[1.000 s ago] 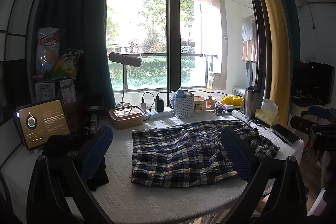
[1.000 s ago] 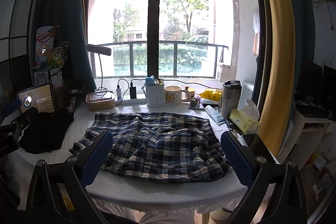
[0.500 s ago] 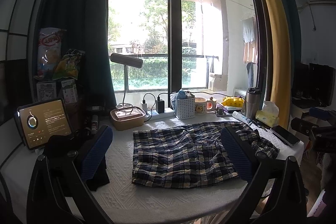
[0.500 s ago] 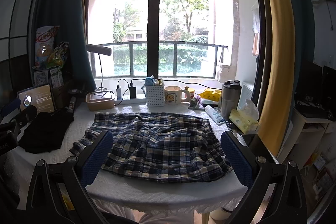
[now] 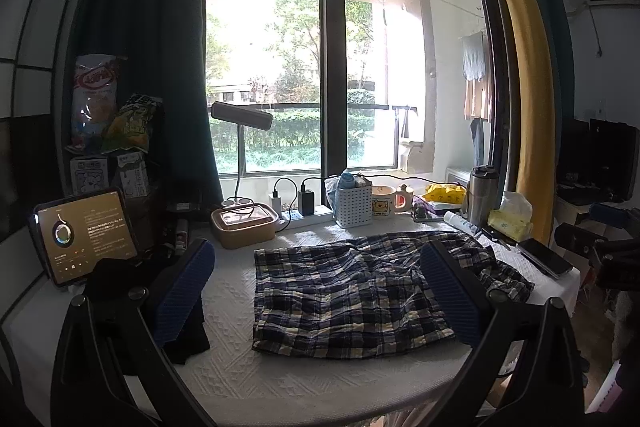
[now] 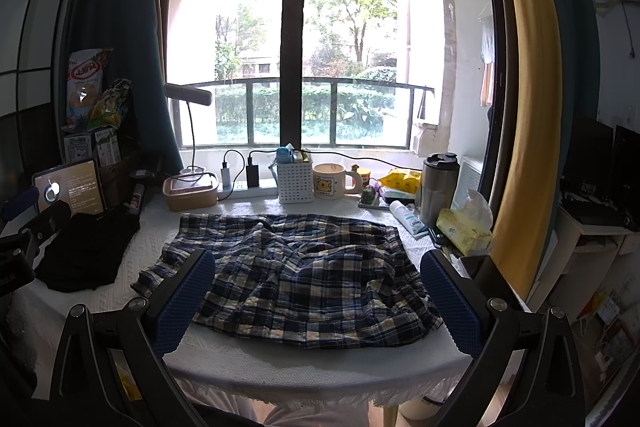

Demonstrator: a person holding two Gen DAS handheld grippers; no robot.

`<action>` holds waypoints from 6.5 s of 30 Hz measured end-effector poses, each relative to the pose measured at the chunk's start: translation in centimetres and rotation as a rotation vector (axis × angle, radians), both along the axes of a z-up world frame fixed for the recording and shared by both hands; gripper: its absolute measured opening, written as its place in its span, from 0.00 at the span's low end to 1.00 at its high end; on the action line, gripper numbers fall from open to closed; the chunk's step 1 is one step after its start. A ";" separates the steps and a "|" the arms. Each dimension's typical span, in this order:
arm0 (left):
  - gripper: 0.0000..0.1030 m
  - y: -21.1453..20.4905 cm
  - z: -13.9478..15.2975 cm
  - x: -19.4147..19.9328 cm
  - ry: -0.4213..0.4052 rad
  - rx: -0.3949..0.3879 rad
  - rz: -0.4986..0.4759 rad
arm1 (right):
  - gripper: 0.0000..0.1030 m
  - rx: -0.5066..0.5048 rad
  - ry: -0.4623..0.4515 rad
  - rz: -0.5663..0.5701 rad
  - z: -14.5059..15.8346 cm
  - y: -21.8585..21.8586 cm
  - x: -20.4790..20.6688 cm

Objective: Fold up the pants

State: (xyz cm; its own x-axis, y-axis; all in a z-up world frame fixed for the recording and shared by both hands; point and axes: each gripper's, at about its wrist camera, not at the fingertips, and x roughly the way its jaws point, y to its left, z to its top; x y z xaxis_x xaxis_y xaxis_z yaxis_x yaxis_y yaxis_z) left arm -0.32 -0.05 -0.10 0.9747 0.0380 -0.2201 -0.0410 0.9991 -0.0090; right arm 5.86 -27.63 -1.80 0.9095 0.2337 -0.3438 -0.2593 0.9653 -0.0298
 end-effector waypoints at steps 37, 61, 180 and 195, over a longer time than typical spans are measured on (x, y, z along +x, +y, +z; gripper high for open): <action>0.99 1.9 -1.6 9.1 0.103 0.066 -0.030 | 1.00 -0.087 0.097 -0.025 -2.6 0.2 6.7; 0.98 7.3 -8.8 26.1 0.453 -0.022 -0.038 | 1.00 -0.112 0.292 -0.070 -7.7 -1.9 24.1; 0.11 8.6 -8.1 17.2 0.448 -0.130 -0.071 | 0.06 -0.148 0.387 0.208 -10.9 -5.8 25.3; 0.11 7.4 -15.3 13.1 0.836 -0.188 -0.107 | 0.06 -0.127 0.474 0.077 -12.1 -12.7 21.8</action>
State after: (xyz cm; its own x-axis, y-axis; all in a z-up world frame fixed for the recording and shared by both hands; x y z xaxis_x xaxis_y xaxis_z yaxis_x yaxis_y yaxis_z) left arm 12.83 7.31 -15.38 0.4864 -0.1537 -0.8601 -0.0138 0.9829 -0.1835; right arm 27.66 -40.33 -13.93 0.6278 0.2231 -0.7457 -0.3429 0.9393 -0.0077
